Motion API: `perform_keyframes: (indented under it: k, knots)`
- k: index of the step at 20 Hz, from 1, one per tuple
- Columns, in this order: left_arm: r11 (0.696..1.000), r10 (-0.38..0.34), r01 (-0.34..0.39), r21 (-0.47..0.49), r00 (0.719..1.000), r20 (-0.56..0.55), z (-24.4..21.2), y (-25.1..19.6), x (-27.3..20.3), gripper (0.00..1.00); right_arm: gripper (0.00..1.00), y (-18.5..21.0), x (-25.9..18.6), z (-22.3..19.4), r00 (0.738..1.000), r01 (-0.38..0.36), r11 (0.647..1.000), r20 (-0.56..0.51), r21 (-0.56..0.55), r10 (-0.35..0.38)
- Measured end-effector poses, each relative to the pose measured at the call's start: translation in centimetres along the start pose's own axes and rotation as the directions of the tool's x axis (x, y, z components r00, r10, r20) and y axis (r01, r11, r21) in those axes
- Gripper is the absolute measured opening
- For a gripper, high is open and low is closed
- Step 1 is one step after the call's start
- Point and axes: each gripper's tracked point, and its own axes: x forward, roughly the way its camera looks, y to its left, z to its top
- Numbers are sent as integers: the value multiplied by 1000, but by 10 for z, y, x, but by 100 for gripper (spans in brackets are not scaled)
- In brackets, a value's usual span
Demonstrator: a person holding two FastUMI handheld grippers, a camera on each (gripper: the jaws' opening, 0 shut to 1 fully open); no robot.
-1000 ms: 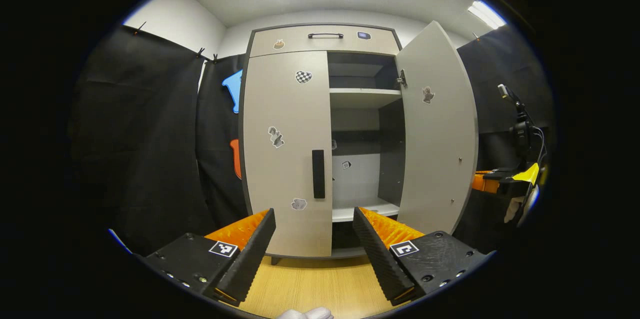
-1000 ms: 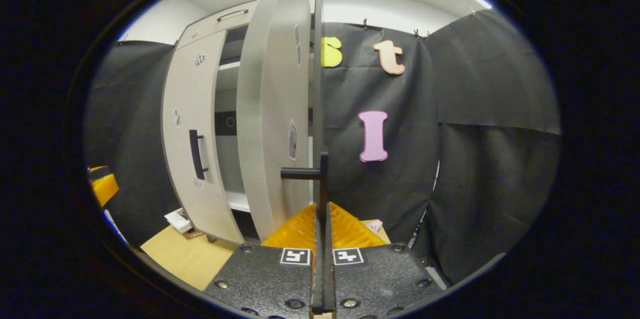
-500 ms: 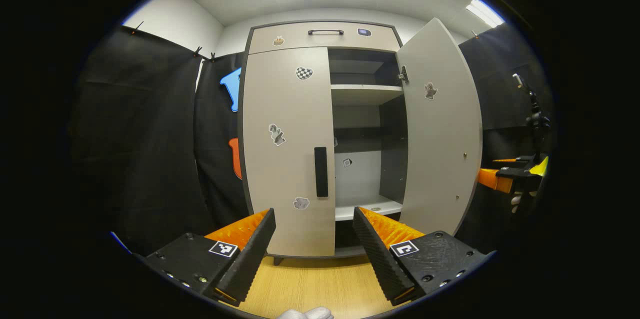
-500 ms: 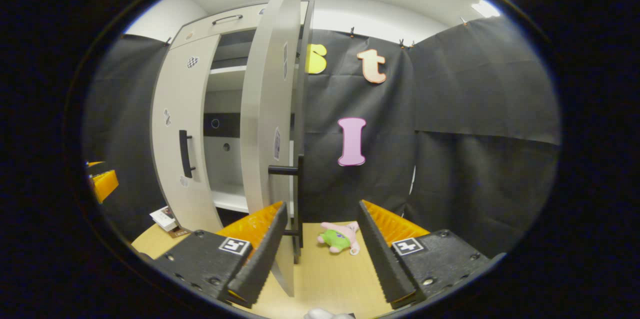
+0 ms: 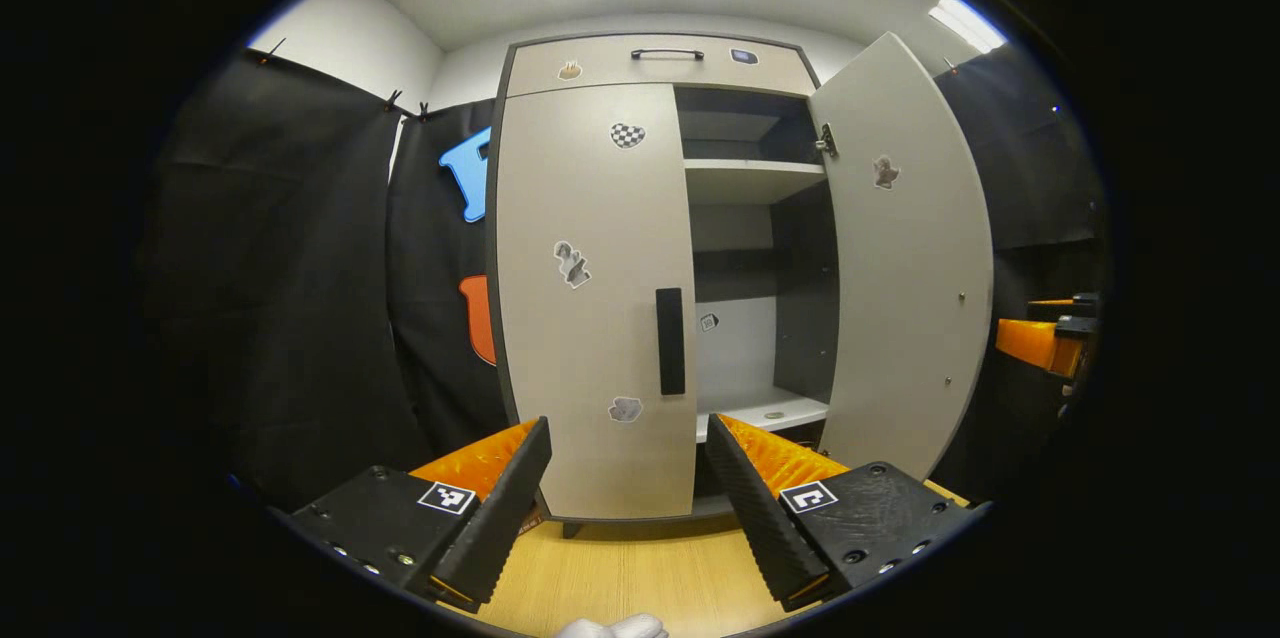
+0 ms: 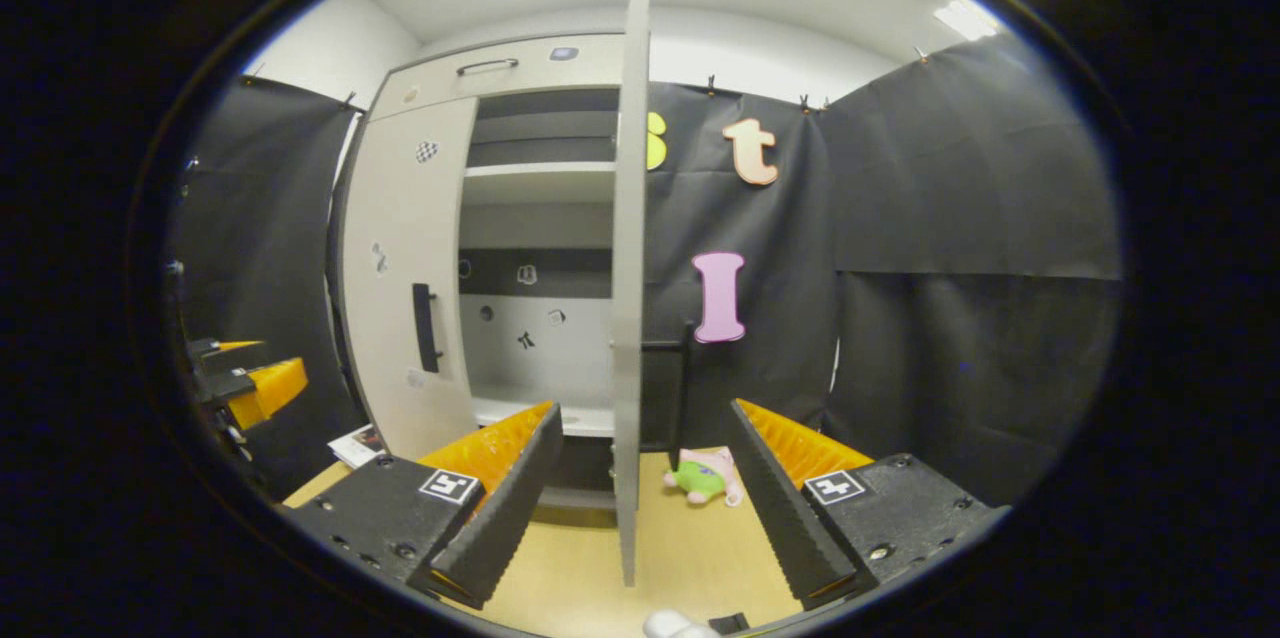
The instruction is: Open the right door of the double-door shoe cabinet with the right hand, and open the left door with the left hand.
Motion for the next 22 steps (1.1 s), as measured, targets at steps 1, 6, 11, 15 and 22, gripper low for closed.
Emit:
perform_keyframes:
  k: [1, 6, 11, 15, 22]
  knots:
    - [1000, 3, -3, -1, 1000, 1, -1, 3, 6, 95, 100, 11, -3, -3, 1000, -18, 1000, -5, -1, 18]
    - [1000, -1, 1, -7, 1000, 11, -4, 2, 47, 95, 100, 64, -11, -10, 994, -108, 994, -26, 13, 108]
    - [1000, -13, 14, -15, 999, 43, 6, -11, 98, 95, 100, 84, -15, -10, 992, -125, 992, -26, -2, 125]
    - [999, -13, 15, -34, 998, 54, 12, -22, 144, 95, 100, 75, -15, -7, 996, -89, 996, -27, -4, 89]
    - [1000, -4, 5, -23, 999, 40, 7, -41, 216, 95, 100, 63, -12, -4, 998, -48, 998, -30, -36, 47]
